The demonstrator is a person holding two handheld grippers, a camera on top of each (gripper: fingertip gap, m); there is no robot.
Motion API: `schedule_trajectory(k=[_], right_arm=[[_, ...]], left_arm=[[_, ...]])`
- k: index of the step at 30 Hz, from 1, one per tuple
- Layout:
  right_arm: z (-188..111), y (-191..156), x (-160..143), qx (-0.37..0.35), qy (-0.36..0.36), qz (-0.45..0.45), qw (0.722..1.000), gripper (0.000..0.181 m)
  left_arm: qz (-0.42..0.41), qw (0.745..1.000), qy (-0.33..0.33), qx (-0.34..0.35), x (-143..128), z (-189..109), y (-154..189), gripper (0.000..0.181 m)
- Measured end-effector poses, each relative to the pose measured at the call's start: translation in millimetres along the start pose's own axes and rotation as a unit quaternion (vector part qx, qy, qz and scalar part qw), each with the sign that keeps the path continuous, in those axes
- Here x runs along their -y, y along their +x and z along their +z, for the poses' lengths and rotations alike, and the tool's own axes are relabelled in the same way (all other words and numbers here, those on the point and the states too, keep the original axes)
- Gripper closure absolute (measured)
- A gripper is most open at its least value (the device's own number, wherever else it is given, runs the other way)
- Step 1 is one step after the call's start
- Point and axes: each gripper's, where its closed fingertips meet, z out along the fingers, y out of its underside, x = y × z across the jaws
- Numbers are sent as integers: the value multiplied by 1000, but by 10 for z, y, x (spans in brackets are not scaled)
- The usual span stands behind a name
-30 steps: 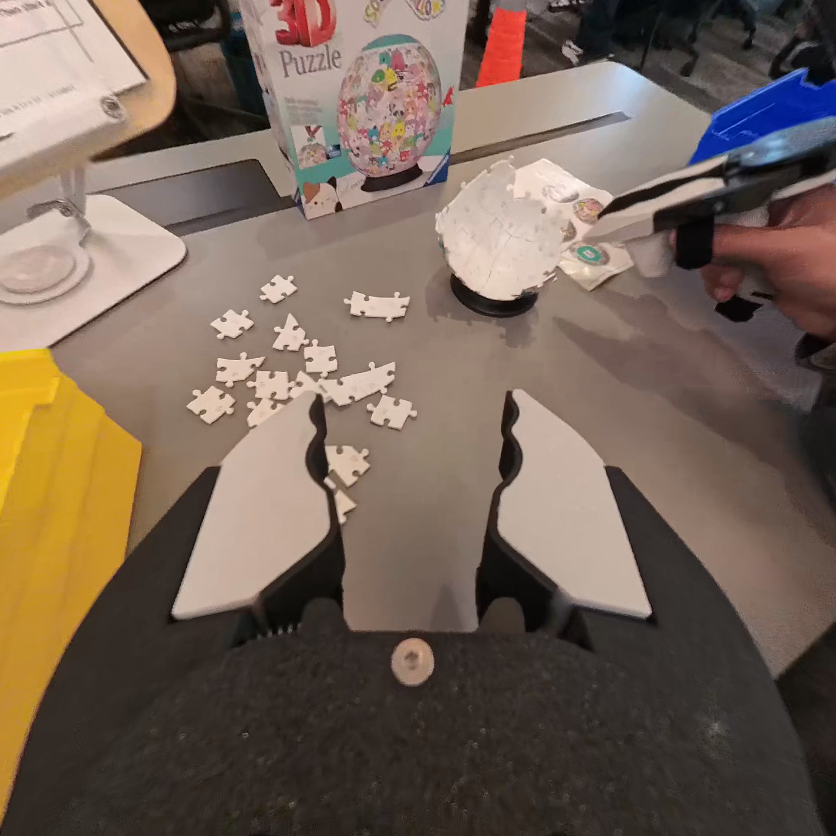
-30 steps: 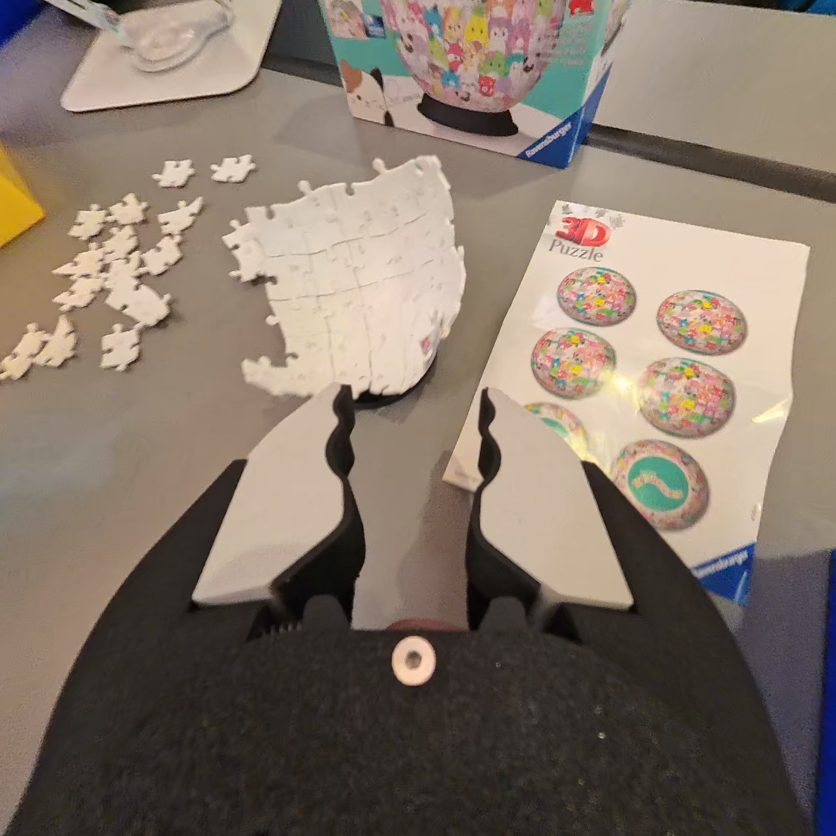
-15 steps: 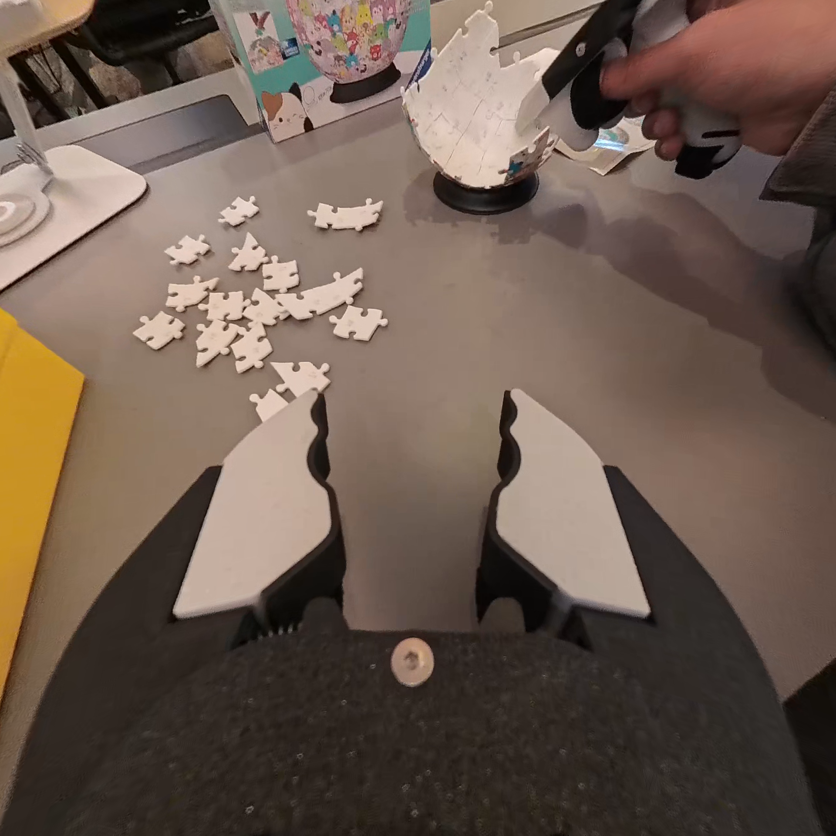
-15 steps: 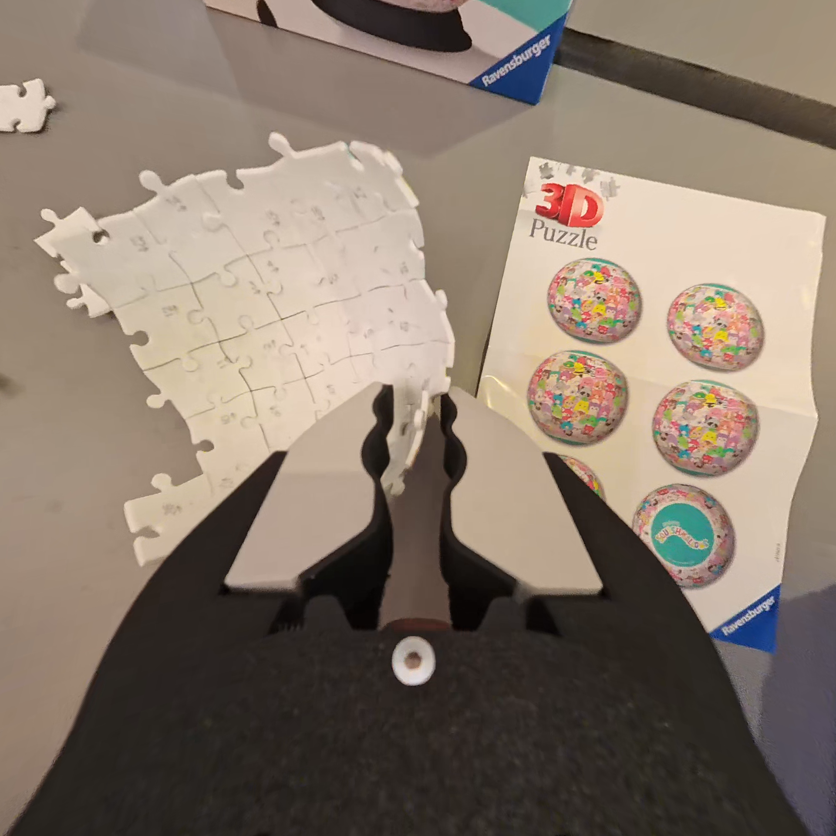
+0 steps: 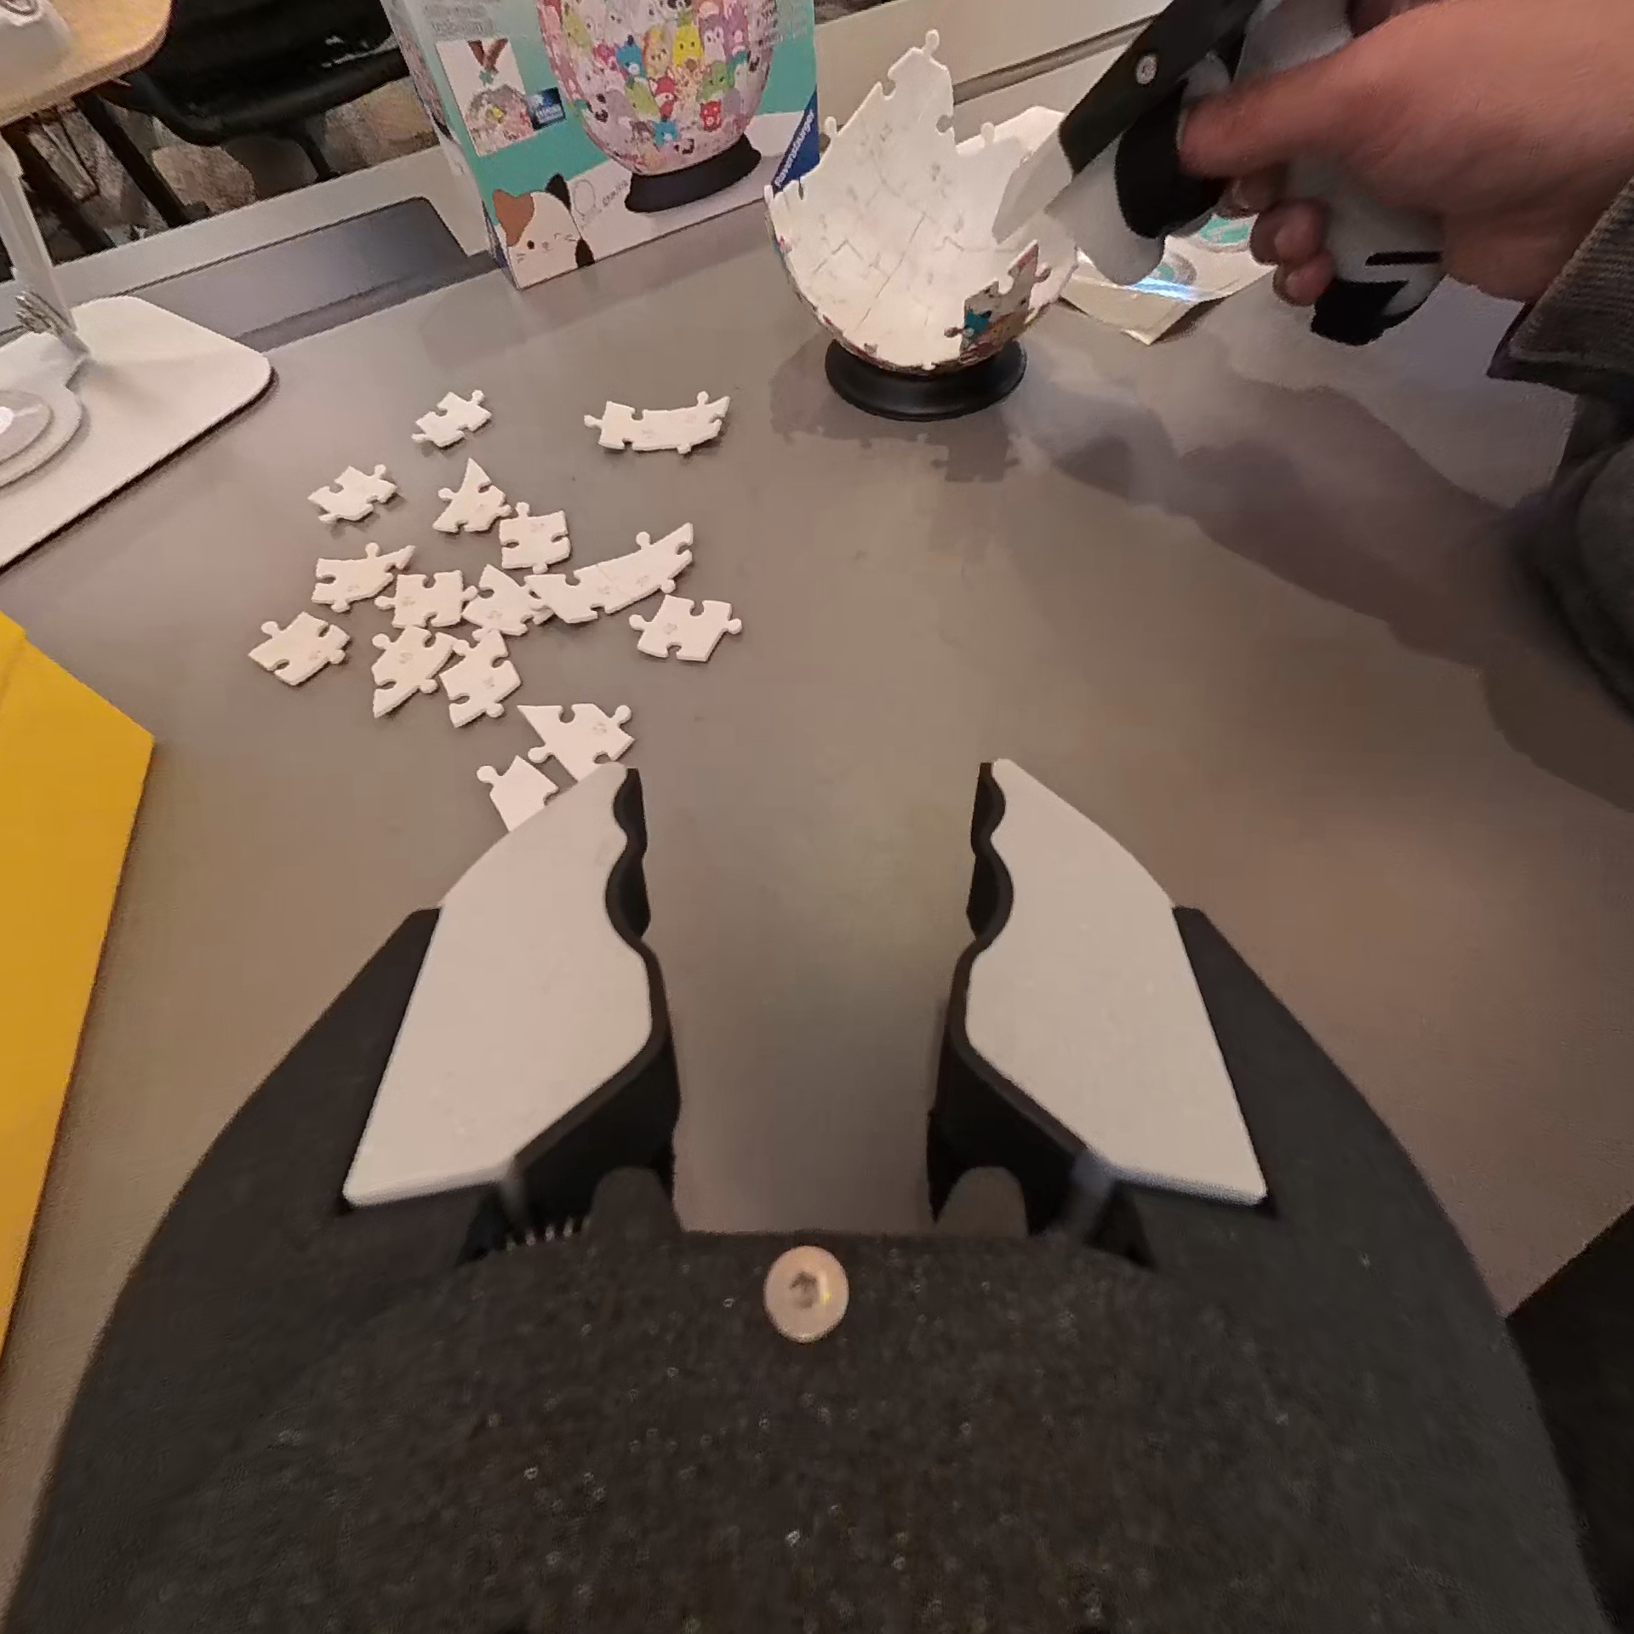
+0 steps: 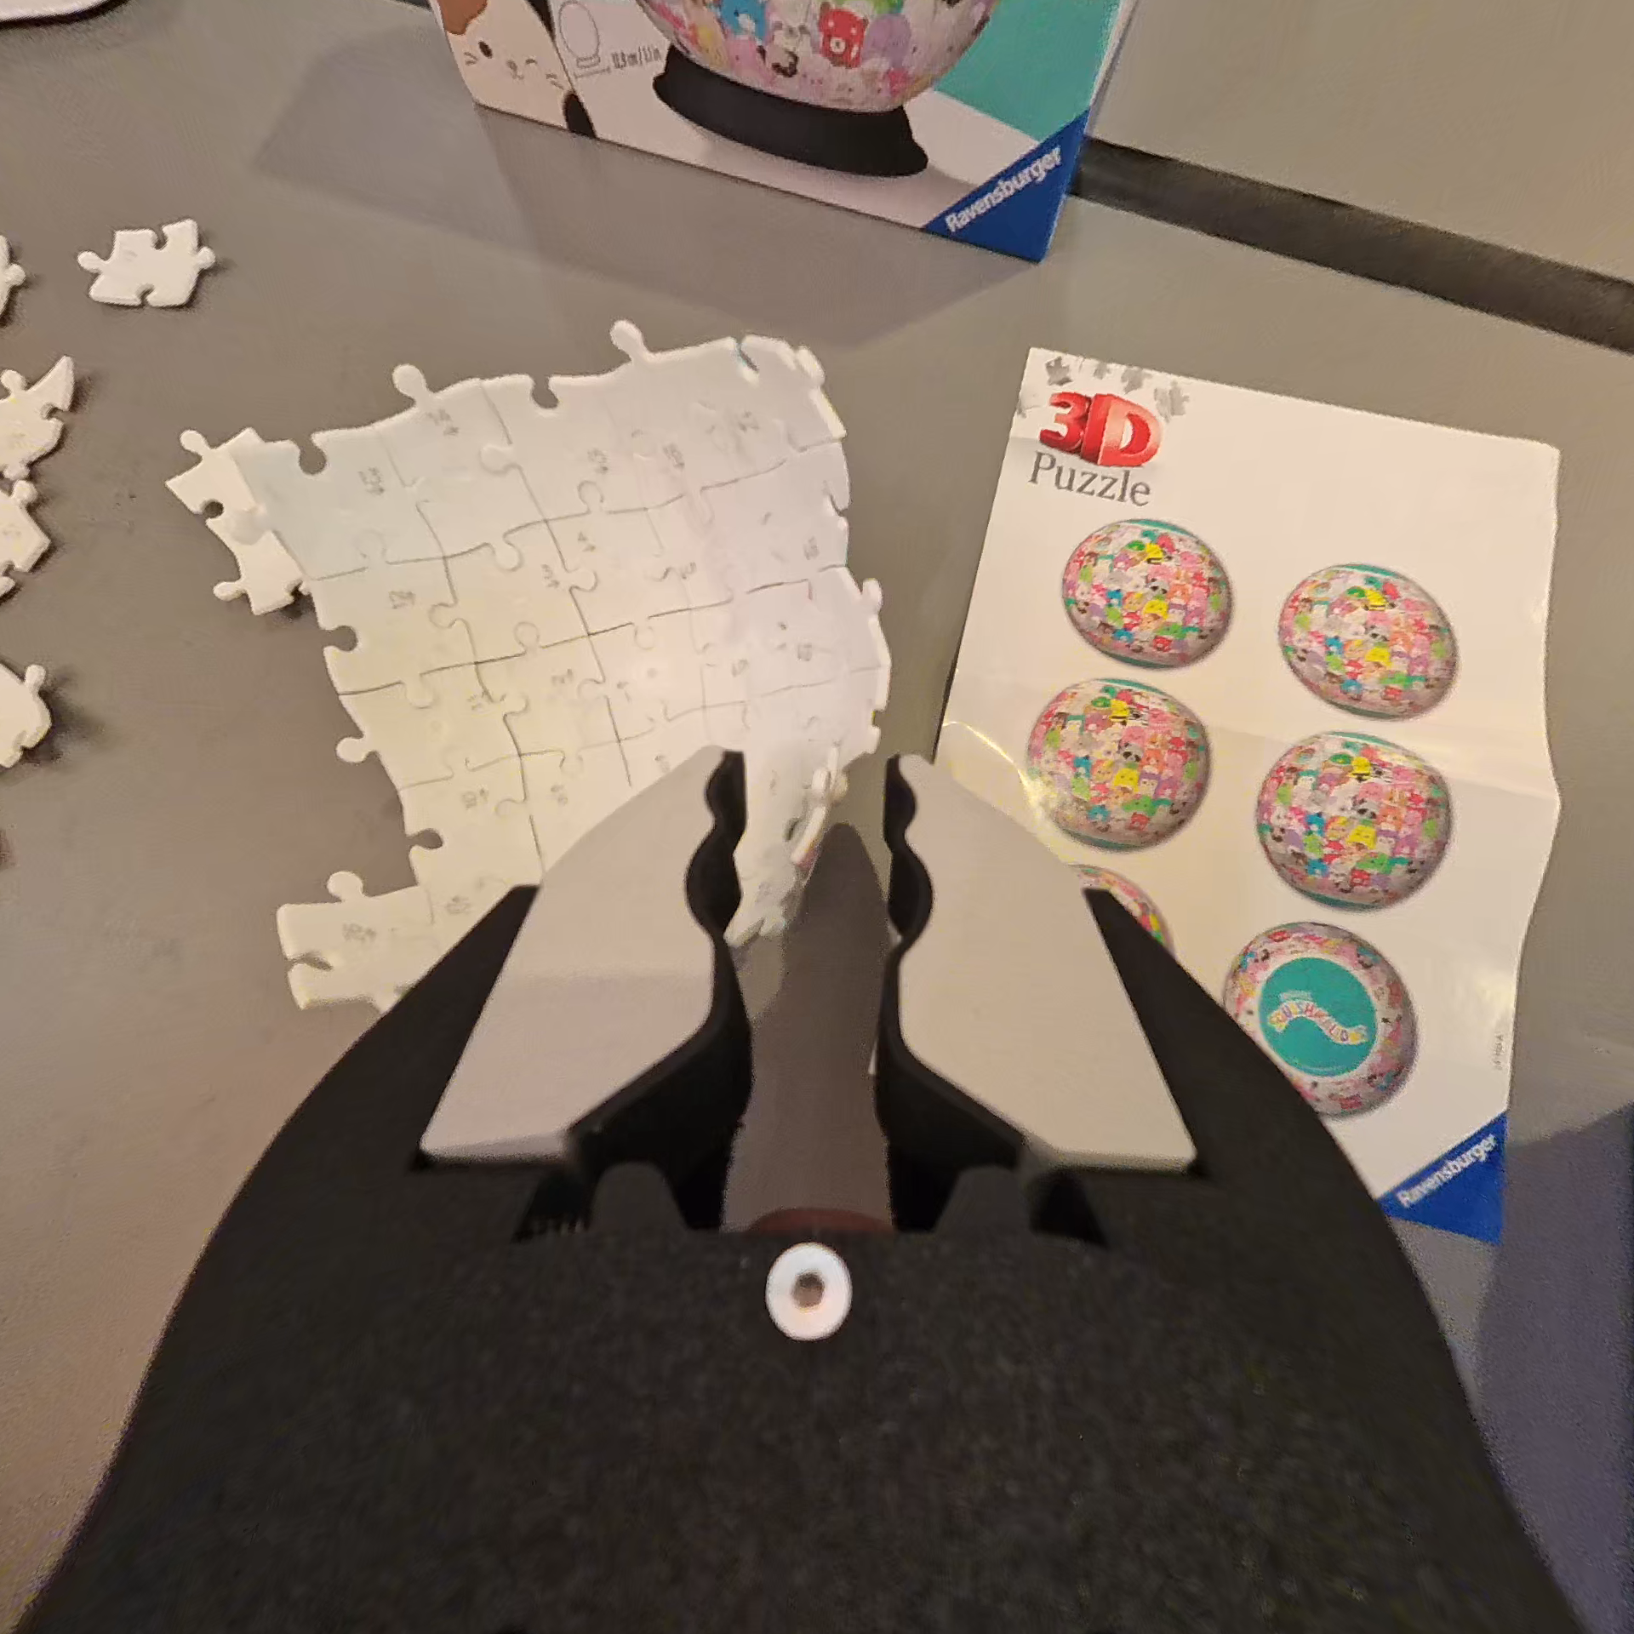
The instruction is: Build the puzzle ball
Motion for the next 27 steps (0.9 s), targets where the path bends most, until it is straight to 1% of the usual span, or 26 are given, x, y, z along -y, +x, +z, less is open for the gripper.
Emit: schedule_trajectory(k=[2, 5, 13, 17, 18, 20, 21, 23, 25, 27], right_arm=[[25, 34, 14, -7, -2, 14, 1000, 164], [69, 51, 21, 6, -6, 39, 999, 172], [121, 36, 128, 42, 7, 54, 998, 177], [144, -7, 167, 63, 7, 30, 998, 175], [143, -21, 173, 68, 9, 21, 997, 169], [117, -40, 204, 79, 19, 13, 997, 150], [87, -15, 205, 75, 20, 9, 997, 148], [-23, 44, 268, 76, 42, 2, 996, 149], [-161, 97, 326, 83, 61, 15, 995, 149], [-259, 101, 308, 98, 60, 28, 993, 151]], left_arm=[[3, 1000, 0, 0, -2, -5, 5, 111], [4, 1000, 2, -1, -4, -12, -8, 112], [-13, 1000, 6, -11, -13, -19, -43, 113], [-8, 1000, 6, -10, -15, -21, -47, 113], [-8, 1000, 5, -10, -18, -21, -48, 113], [-10, 1000, 4, -10, -23, -19, -53, 113], [-11, 1000, 3, -11, -28, -19, -57, 113], [-12, 1000, 2, -10, -37, -22, -69, 113], [-13, 1000, 2, -9, -41, -28, -78, 113], [-14, 1000, 2, -10, -44, -28, -82, 113]])
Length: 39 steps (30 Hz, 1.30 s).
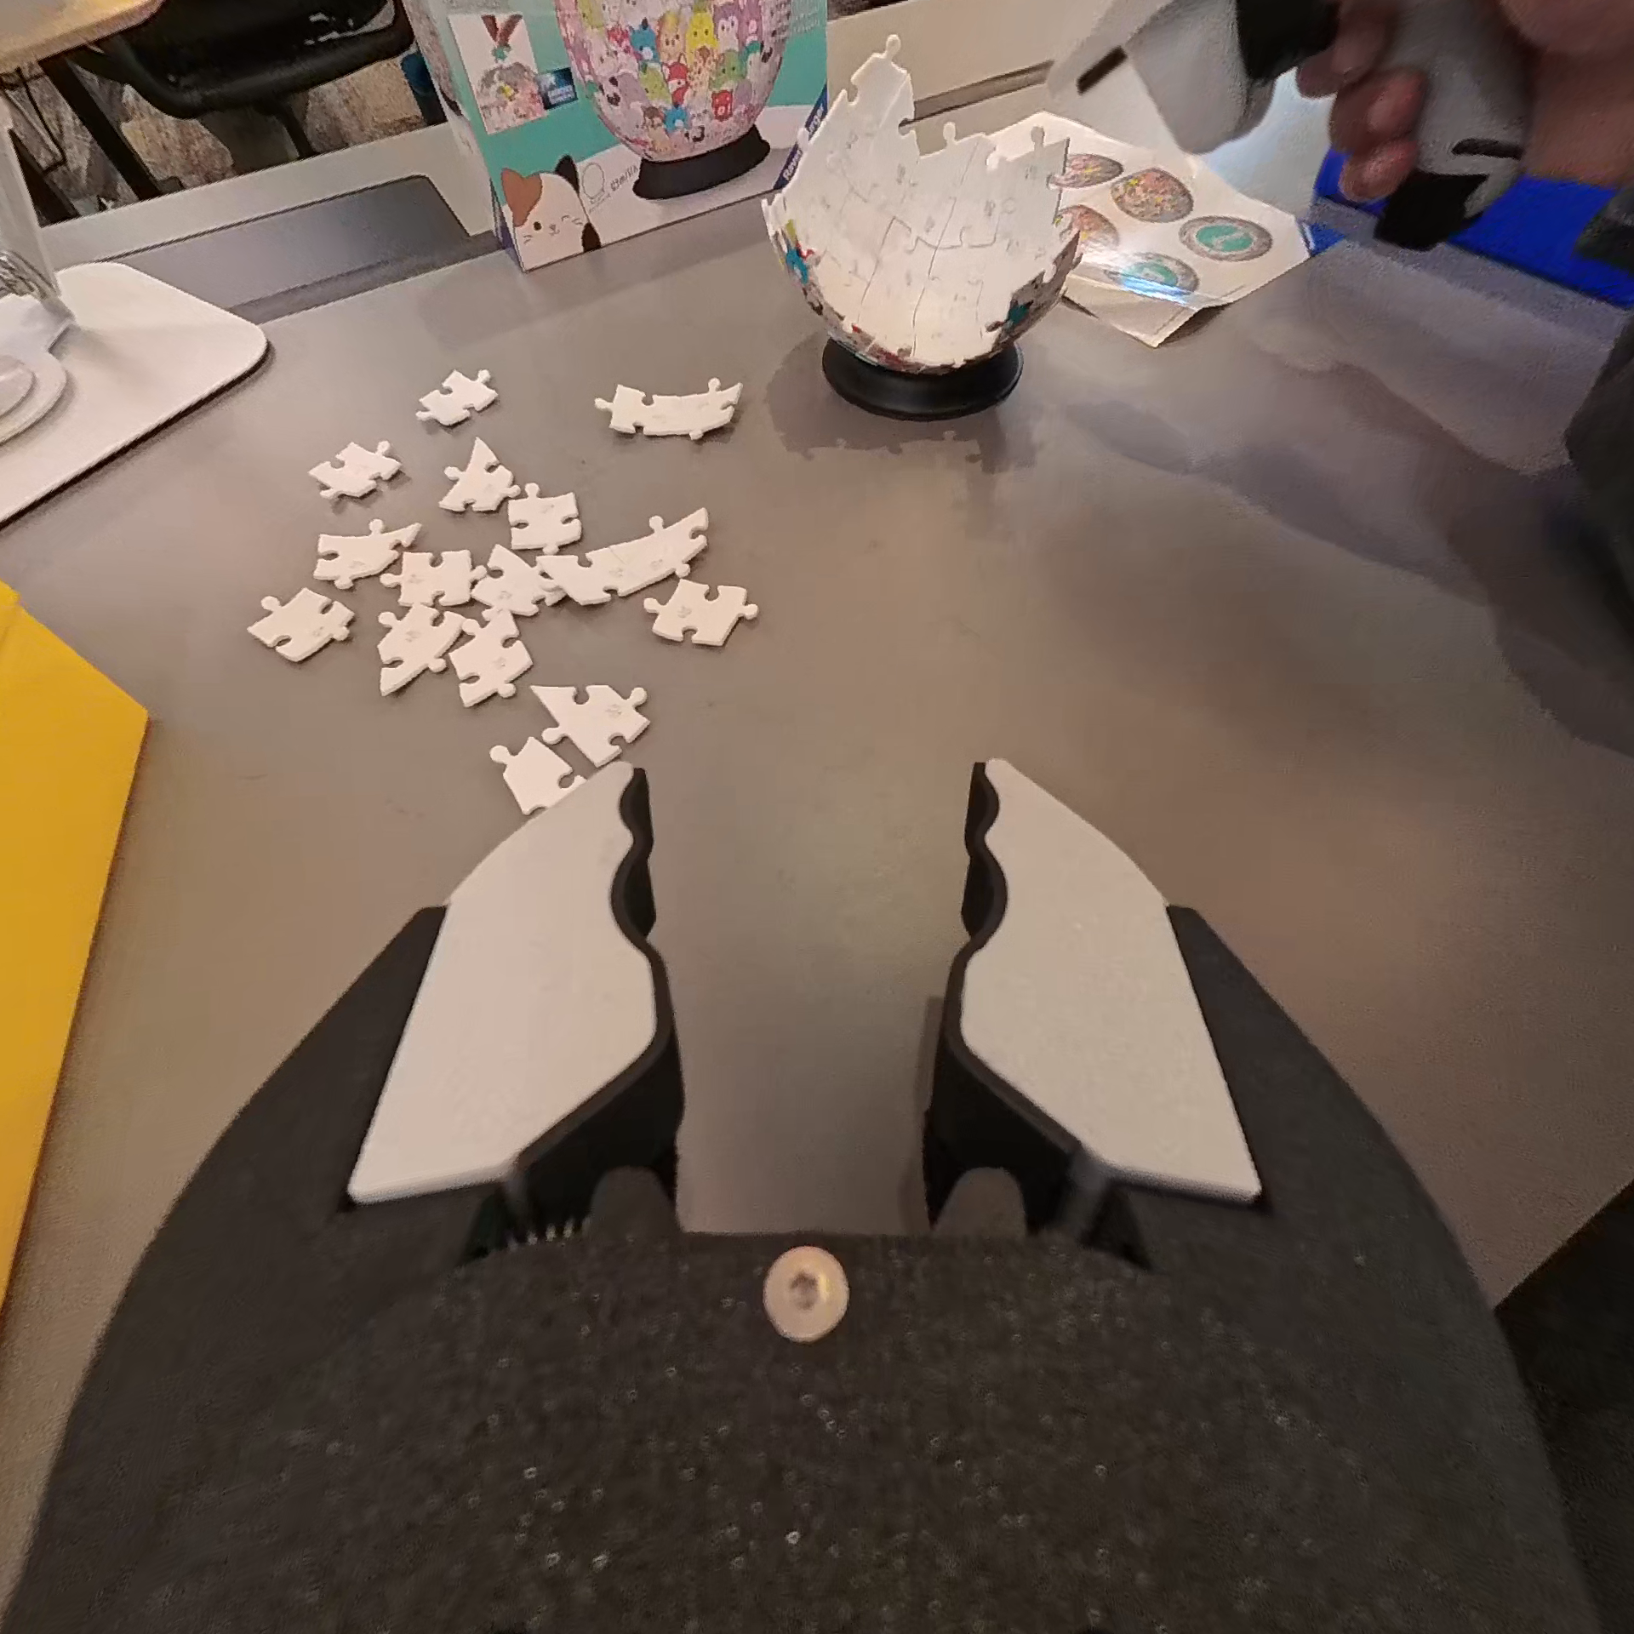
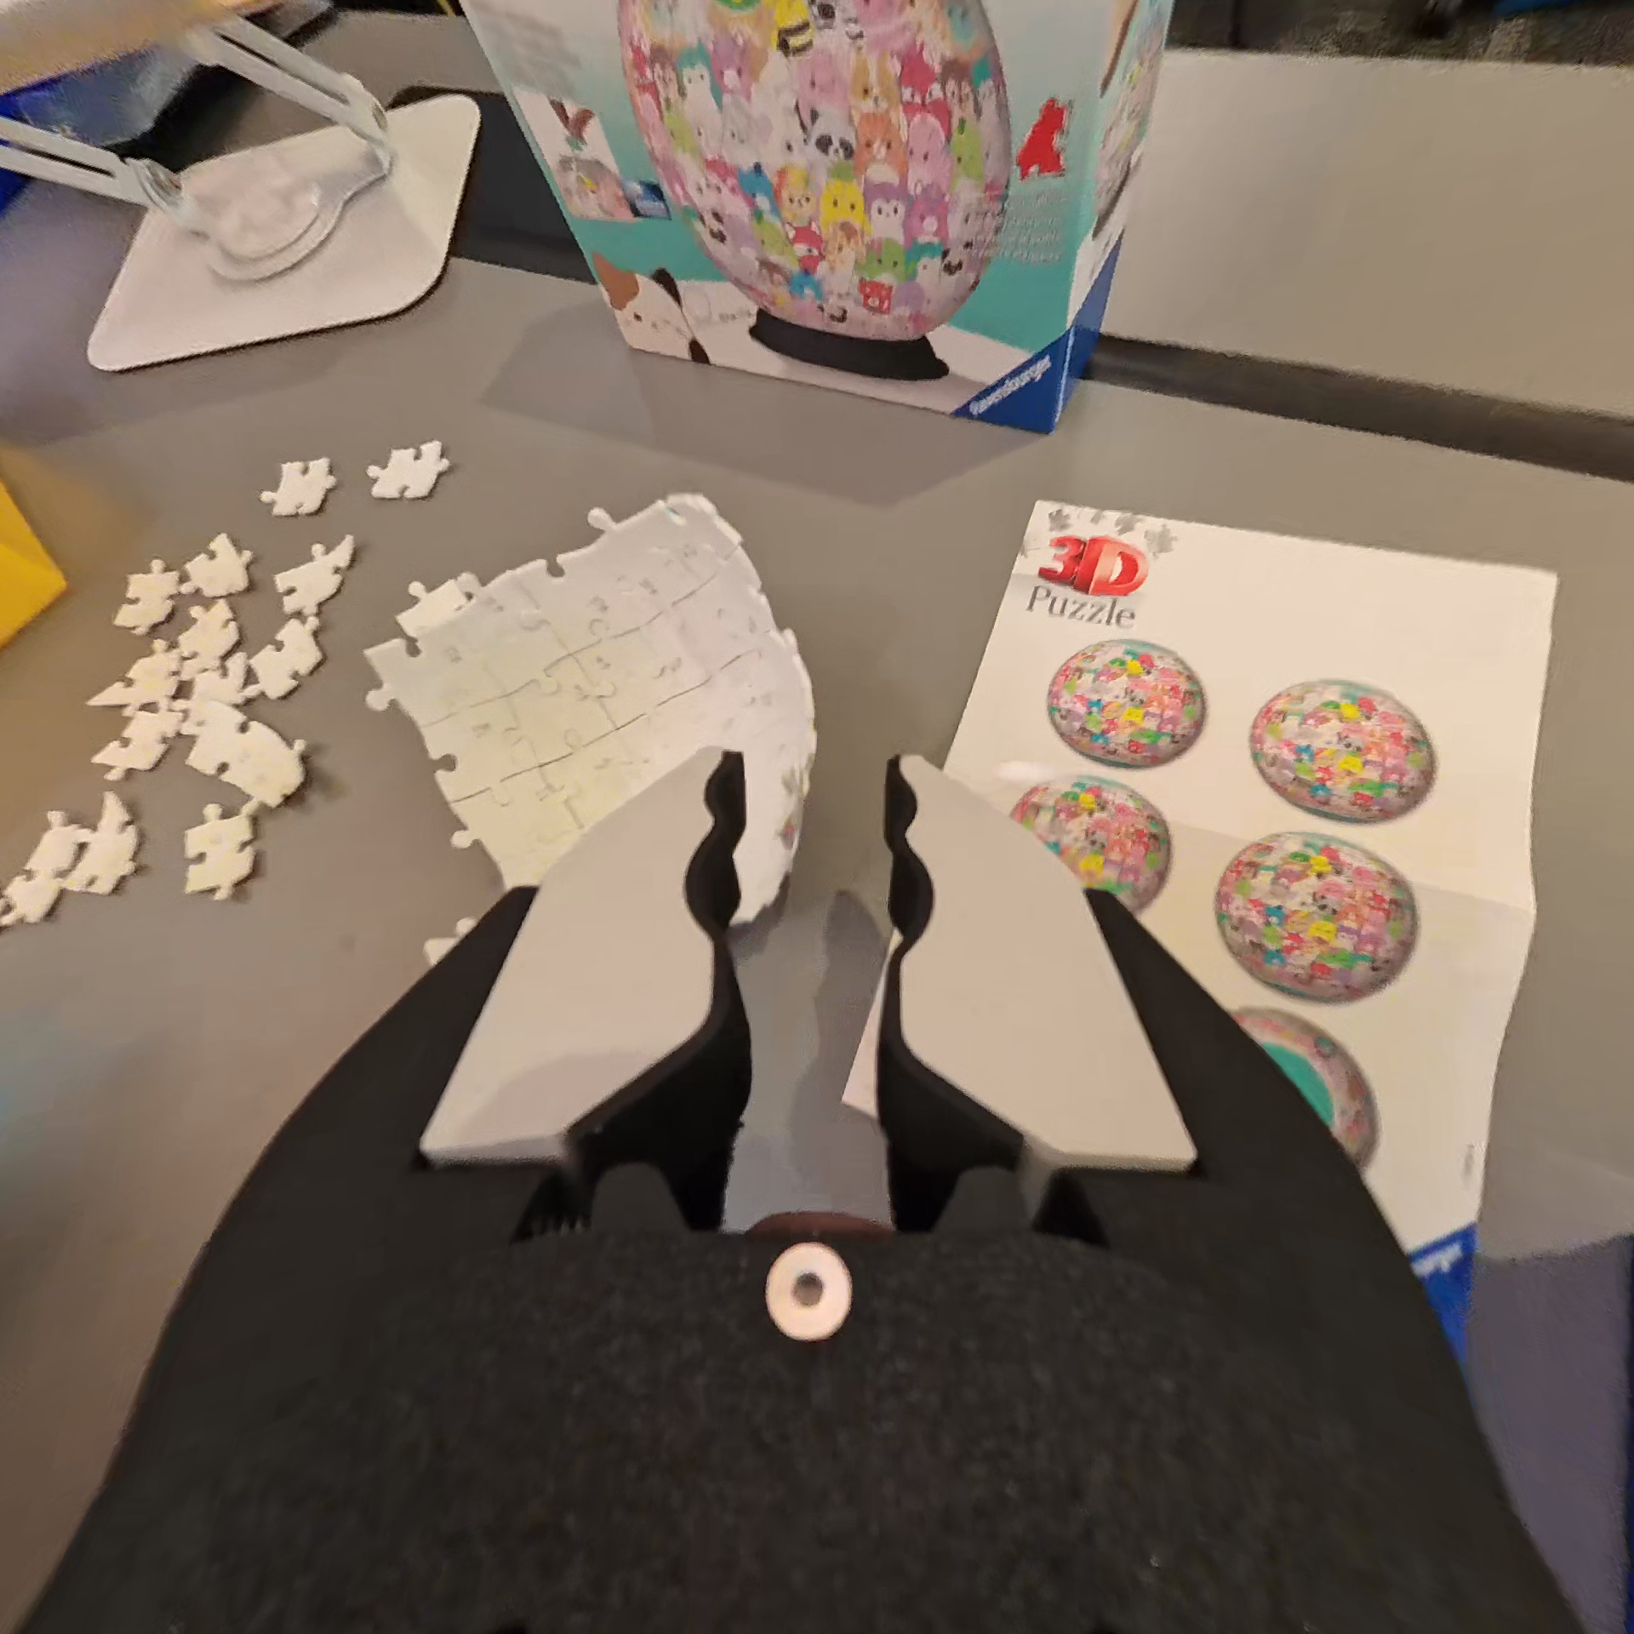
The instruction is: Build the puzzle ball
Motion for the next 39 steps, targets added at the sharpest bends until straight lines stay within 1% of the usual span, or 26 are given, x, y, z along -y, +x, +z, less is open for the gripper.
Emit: schedule_trajectory(k=[3, 5, 8, 11, 14, 15, 25, 30, 39], right_arm=[[23, -25, -267, -1, -68, 12, 998, 151], [80, -27, -335, -12, -76, 11, 997, 150], [167, -42, -289, -16, -65, 16, 998, 151], [246, -47, -254, -22, -69, 17, 997, 160], [288, -35, -255, -25, -75, 23, 997, 176], [295, -26, -261, -26, -77, 26, 996, 178], [340, -17, -278, -8, -88, 62, 994, 179], [348, -20, -273, -2, -92, 60, 994, 179], [368, -50, -316, 42, -109, 104, 988, 179]], left_arm=[[0, 1000, -3, -4, -14, 12, 7, 113], [1, 1000, -5, -6, -25, 17, 14, 113], [-1, 1000, -3, -9, -17, 13, 23, 114], [-2, 1000, -1, -9, -11, 6, 21, 114], [-5, 1000, 0, -9, -7, 4, 15, 114], [-5, 1000, 0, -9, -7, 4, 12, 114], [-8, 1000, 1, -11, -5, 9, 13, 114], [-7, 1000, 1, -13, -8, 21, 18, 115], [18, 1000, -6, -22, 21, 162, 137, 115]])
